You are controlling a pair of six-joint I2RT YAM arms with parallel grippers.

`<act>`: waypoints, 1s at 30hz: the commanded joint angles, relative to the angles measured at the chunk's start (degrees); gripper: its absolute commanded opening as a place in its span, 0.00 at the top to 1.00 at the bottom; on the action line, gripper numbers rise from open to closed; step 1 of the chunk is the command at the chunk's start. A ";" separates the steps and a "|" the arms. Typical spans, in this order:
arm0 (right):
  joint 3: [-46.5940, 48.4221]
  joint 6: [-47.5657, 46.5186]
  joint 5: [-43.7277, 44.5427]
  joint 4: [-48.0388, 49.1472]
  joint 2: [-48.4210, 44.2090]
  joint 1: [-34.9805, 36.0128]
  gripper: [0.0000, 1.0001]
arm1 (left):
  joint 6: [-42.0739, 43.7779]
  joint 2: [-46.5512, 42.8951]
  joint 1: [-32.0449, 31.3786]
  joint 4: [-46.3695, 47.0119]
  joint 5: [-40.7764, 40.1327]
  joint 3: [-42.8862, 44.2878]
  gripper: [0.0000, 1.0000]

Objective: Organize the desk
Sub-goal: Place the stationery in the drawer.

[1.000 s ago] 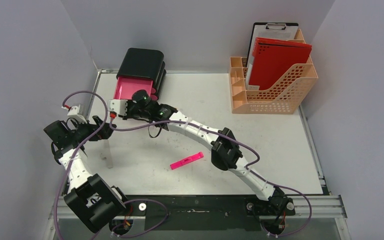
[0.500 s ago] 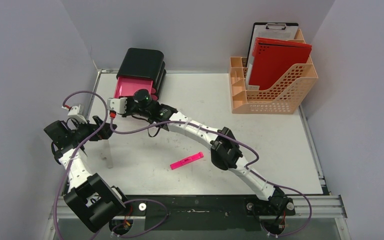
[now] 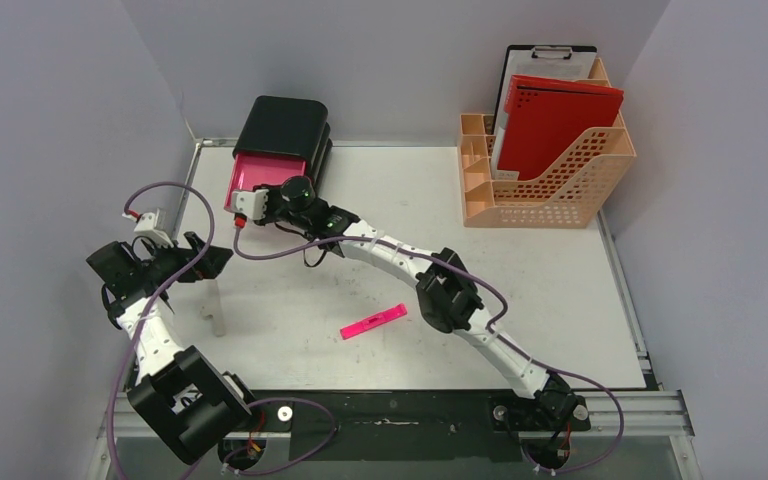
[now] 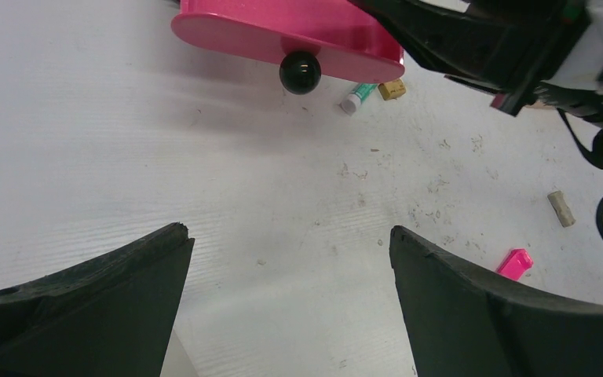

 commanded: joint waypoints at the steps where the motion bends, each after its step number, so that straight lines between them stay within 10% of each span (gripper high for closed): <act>1: -0.13 0.71 -0.27 3.34 0.82 -0.31 0.92 | 0.84 0.21 0.52 2.62 2.08 -0.11 0.04; 16: 2.82 2.32 -0.74 -0.07 -0.44 -0.12 0.49 | 0.58 0.58 0.49 2.78 2.58 -0.11 0.04; 30: -7.36 2.61 -8.96 -26.76 -19.79 -0.79 0.10 | 0.50 0.27 0.53 2.86 3.43 -0.11 0.04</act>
